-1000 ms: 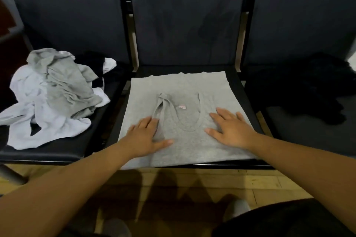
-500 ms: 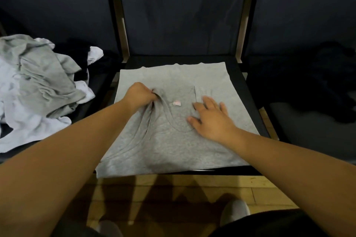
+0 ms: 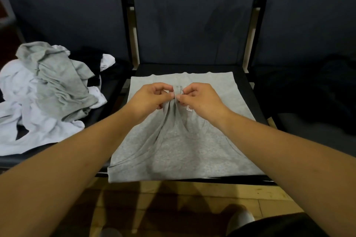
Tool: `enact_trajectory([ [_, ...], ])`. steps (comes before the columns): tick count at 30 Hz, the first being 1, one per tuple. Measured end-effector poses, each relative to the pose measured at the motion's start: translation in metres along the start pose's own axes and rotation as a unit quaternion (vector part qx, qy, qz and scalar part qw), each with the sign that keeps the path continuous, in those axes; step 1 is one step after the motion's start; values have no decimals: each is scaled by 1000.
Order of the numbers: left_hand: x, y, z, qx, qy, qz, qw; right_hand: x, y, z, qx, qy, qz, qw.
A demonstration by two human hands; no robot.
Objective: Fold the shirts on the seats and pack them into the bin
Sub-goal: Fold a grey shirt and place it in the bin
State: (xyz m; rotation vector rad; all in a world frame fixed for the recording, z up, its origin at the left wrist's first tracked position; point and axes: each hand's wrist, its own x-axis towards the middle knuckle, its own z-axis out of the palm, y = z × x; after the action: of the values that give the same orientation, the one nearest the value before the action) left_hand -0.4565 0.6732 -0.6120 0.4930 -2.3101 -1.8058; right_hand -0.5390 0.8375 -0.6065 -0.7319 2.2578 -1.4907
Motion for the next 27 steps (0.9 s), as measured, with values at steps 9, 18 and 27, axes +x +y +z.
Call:
enact_trajectory([
  [9, -22, 19, -4, 45, -42, 46, 997, -10, -18, 12, 159, -21, 88, 983],
  [18, -21, 10, -21, 101, 0, -12, 995, 1, -20, 5, 384, -95, 204, 895],
  [27, -16, 20, -12, -2, 88, -47, 995, 6, -21, 11, 344, -64, 112, 930],
])
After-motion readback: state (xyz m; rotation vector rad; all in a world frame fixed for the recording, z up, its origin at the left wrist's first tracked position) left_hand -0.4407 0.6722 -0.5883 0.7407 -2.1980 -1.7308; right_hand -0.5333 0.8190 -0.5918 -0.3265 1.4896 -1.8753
